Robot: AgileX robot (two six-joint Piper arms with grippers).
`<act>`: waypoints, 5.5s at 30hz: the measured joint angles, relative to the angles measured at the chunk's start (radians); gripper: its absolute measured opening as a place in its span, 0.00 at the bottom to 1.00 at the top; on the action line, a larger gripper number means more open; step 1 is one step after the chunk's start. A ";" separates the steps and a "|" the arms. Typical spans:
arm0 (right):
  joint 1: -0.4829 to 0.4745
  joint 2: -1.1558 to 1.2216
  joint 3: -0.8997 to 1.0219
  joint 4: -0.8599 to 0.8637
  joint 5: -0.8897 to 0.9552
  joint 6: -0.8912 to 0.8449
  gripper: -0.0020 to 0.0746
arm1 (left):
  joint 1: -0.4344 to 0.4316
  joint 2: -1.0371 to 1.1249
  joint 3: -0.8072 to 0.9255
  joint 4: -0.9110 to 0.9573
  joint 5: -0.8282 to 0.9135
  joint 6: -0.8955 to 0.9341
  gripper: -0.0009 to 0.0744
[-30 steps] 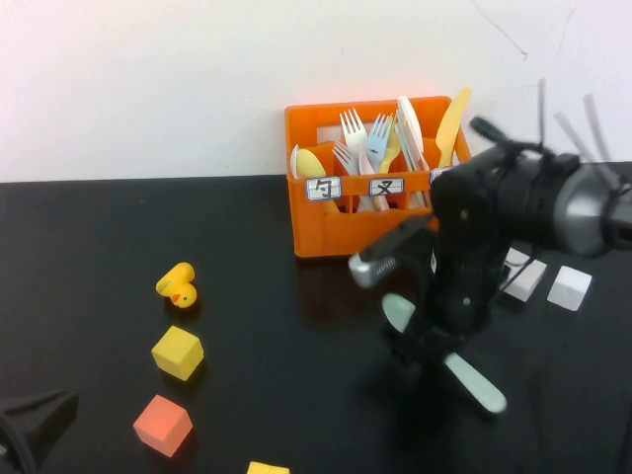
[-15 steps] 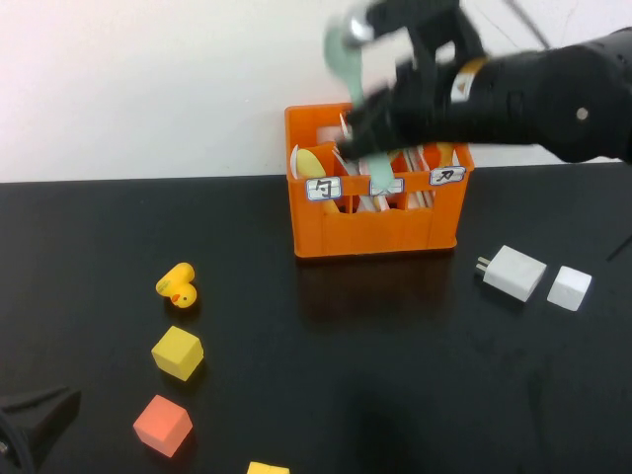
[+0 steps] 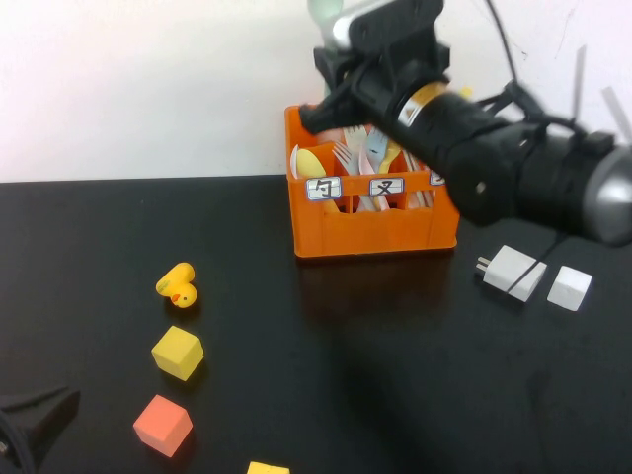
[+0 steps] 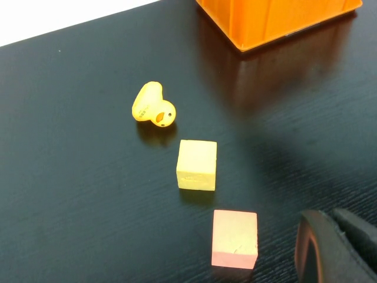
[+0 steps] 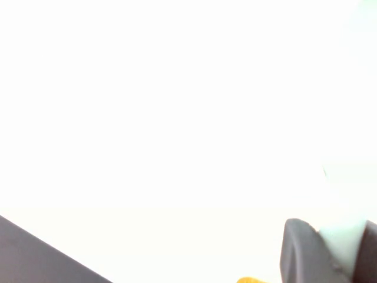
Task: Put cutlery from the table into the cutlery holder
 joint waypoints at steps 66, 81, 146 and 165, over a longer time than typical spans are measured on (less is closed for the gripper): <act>0.038 -1.481 1.071 -0.318 0.845 -0.087 0.02 | 0.000 -0.395 0.227 0.069 -0.224 -0.091 0.01; 0.038 -1.731 1.179 -0.250 1.035 -0.083 0.02 | 0.000 -0.395 0.229 0.076 -0.158 -0.112 0.01; 0.038 -1.731 1.181 -0.226 1.041 -0.092 0.02 | 0.637 -0.539 0.516 -0.418 -0.261 0.281 0.01; 0.038 -1.731 1.181 -0.225 1.041 -0.092 0.02 | 0.589 -0.539 0.516 -0.415 -0.259 0.310 0.01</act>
